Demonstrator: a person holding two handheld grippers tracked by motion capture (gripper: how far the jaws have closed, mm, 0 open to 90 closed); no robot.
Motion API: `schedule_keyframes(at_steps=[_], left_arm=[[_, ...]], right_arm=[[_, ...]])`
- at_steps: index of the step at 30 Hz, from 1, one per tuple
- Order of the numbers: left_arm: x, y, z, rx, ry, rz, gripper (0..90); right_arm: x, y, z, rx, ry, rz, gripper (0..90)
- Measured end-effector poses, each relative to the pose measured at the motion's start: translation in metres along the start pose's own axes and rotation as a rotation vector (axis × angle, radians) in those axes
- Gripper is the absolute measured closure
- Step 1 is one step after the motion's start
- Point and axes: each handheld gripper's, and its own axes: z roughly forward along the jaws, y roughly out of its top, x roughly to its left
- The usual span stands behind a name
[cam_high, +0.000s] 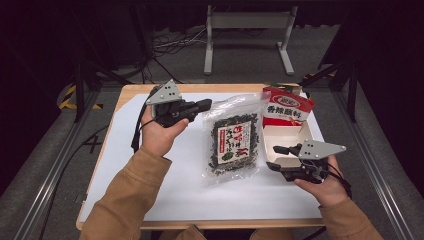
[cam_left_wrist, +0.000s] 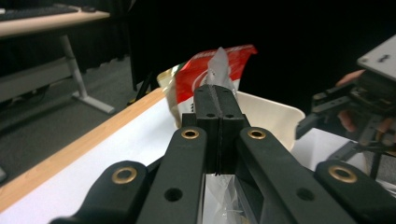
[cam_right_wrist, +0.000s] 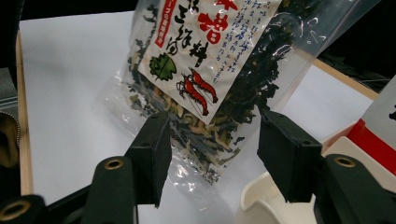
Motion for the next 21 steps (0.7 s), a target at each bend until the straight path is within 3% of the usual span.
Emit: schedule_keyframes(at_steps=[6,13,21], left_arm=[[-0.016,0.011,-0.006,-0.035,-0.038,0.064,90.0],[-0.029,0.02,-0.013,-0.069,-0.07,0.104,90.0],[-0.047,0.031,-0.021,-0.089,-0.124,0.161,90.0]], right_arm=[[-0.004,0.005,-0.001,-0.012,-0.003,0.009,43.4],[-0.01,0.011,0.005,-0.001,0.014,0.043,40.6],[-0.019,0.018,0.022,-0.028,0.049,0.111,33.0]])
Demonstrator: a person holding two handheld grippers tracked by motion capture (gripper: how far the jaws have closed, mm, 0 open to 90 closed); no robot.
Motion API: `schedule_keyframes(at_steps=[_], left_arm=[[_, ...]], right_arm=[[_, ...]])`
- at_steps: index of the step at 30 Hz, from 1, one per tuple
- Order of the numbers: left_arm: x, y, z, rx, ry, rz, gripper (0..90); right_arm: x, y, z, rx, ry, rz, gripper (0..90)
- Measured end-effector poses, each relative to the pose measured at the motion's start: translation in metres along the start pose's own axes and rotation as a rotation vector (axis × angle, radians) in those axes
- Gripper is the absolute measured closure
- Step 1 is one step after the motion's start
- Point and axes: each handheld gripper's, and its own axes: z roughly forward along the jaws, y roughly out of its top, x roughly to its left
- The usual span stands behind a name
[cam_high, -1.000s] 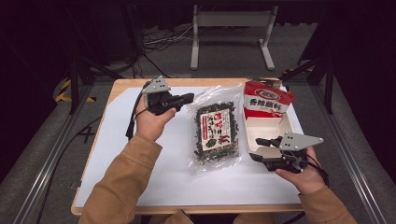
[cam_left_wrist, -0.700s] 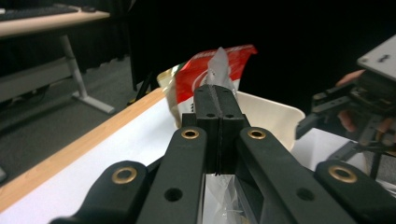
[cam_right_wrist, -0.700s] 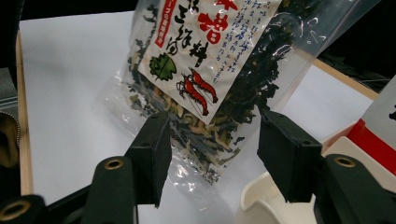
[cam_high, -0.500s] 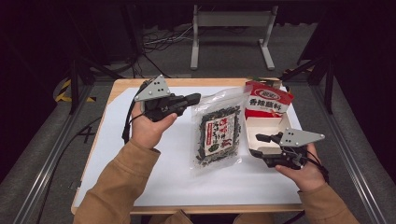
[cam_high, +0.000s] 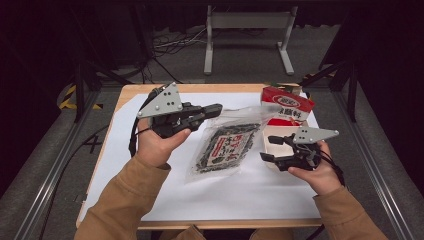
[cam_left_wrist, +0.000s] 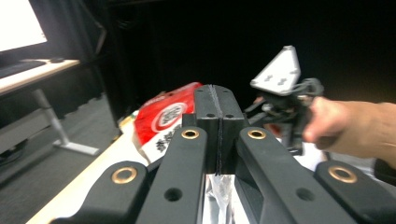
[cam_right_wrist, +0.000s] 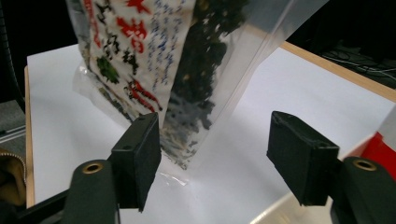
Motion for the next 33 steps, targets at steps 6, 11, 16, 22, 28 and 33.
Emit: schedule_keyframes(at_steps=[6,11,16,22,28,33], left_arm=[[-0.007,0.004,-0.002,-0.009,-0.016,0.02,90.0],[-0.008,0.005,-0.005,-0.02,-0.025,0.02,90.0],[-0.009,0.004,-0.008,-0.037,-0.026,0.013,90.0],[-0.013,0.004,-0.019,-0.059,-0.02,0.013,90.0],[-0.013,0.004,-0.026,-0.082,-0.011,0.0,90.0],[-0.011,0.004,-0.03,-0.09,-0.006,-0.004,90.0]], right_arm=[[0.0,0.005,0.018,-0.023,0.051,0.011,31.0],[0.004,0.009,0.03,-0.084,0.116,-0.02,30.9],[0.008,0.014,0.038,-0.1,0.147,-0.062,41.8],[0.013,0.016,0.035,-0.086,0.218,-0.098,66.1],[0.019,0.02,0.03,-0.094,0.255,-0.183,76.4],[0.021,0.022,0.025,-0.109,0.257,-0.205,78.3]])
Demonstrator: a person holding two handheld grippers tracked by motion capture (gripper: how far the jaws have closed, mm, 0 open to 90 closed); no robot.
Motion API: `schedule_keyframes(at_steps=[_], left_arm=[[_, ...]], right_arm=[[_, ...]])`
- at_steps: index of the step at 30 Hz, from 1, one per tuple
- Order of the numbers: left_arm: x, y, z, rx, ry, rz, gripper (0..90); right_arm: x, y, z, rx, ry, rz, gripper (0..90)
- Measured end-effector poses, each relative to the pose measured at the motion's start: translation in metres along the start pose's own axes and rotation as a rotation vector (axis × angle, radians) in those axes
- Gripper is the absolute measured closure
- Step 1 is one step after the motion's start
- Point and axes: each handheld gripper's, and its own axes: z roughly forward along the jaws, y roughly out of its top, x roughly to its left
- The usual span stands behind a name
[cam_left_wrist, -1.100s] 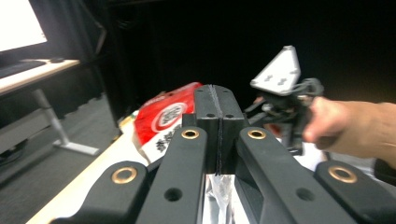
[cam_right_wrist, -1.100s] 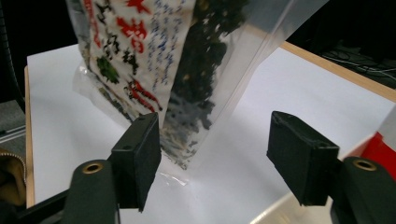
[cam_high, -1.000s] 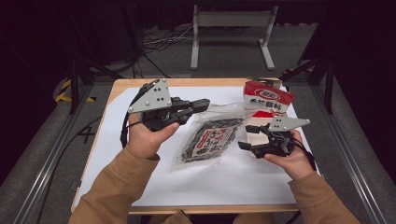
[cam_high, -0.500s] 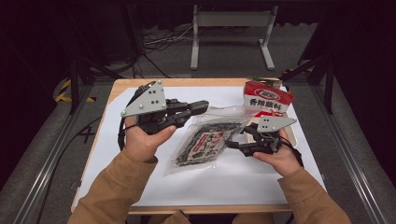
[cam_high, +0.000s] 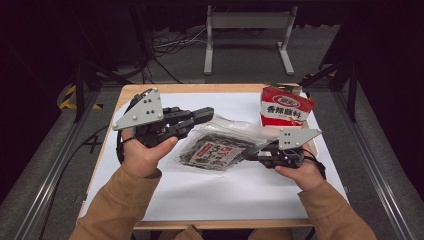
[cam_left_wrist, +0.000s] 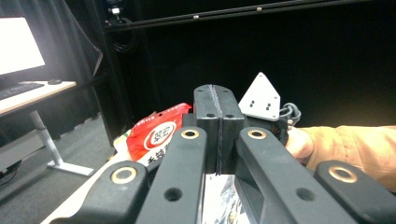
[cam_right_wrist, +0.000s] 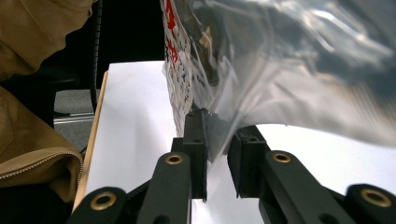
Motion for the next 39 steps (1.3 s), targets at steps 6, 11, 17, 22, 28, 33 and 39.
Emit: schedule_keyframes(at_steps=[6,11,17,22,28,33,39], left_arm=[[0.005,-0.003,-0.003,-0.009,0.011,-0.018,90.0],[0.007,-0.005,-0.003,-0.016,0.012,-0.038,90.0],[0.01,-0.006,-0.005,-0.03,0.013,-0.054,90.0],[0.012,-0.007,-0.006,-0.035,0.012,-0.064,89.7],[0.015,-0.009,-0.011,-0.049,0.057,-0.056,83.0],[0.019,-0.014,-0.02,-0.074,0.074,-0.075,73.6],[0.026,-0.026,-0.029,-0.045,0.093,-0.104,68.6]], right_arm=[[0.001,0.003,-0.007,-0.004,-0.016,0.018,80.3],[0.002,0.006,-0.01,0.013,-0.014,0.038,81.0],[0.004,0.011,-0.014,0.02,0.001,0.071,81.7],[0.005,0.014,-0.016,0.029,-0.002,0.073,82.0],[0.005,0.016,-0.019,0.037,-0.031,0.08,82.1],[0.005,0.018,-0.026,0.05,-0.053,0.088,82.0],[0.002,0.022,-0.039,0.076,-0.093,0.117,82.0]])
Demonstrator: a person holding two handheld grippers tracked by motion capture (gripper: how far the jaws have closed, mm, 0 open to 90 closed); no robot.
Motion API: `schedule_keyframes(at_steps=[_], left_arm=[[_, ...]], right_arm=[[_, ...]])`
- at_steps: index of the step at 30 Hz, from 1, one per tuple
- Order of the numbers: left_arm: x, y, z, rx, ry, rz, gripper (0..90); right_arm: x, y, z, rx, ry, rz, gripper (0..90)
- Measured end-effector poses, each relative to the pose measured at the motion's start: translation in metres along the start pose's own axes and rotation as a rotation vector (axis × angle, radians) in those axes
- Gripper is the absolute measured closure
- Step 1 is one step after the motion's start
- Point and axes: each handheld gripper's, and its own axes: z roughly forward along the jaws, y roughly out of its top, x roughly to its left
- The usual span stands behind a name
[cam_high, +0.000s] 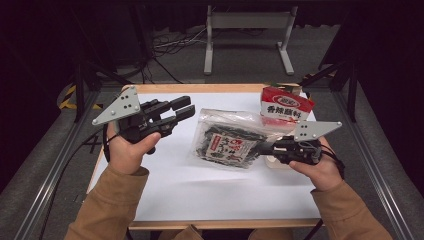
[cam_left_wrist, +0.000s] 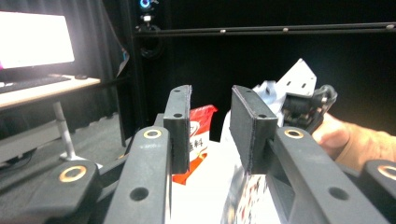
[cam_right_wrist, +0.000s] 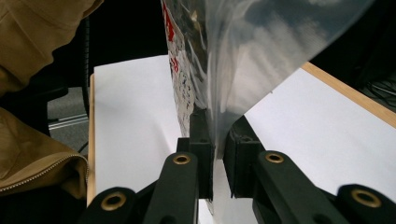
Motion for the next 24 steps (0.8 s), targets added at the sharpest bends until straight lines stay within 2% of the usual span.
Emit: schedule_keyframes(at_steps=[7,13,18,24], left_arm=[[0.008,-0.018,-0.006,0.029,0.044,-0.027,66.5],[0.015,-0.033,-0.012,0.062,0.072,-0.045,66.0],[0.019,-0.046,-0.014,0.127,0.092,-0.041,65.8],[0.024,-0.06,-0.013,0.179,0.111,-0.048,63.7]], right_arm=[[-0.003,0.005,-0.013,0.04,-0.047,0.015,82.0],[-0.007,0.013,-0.028,0.079,-0.089,0.065,82.0],[-0.008,0.019,-0.038,0.096,-0.117,0.074,82.0],[-0.009,0.026,-0.048,0.115,-0.141,0.082,82.0]])
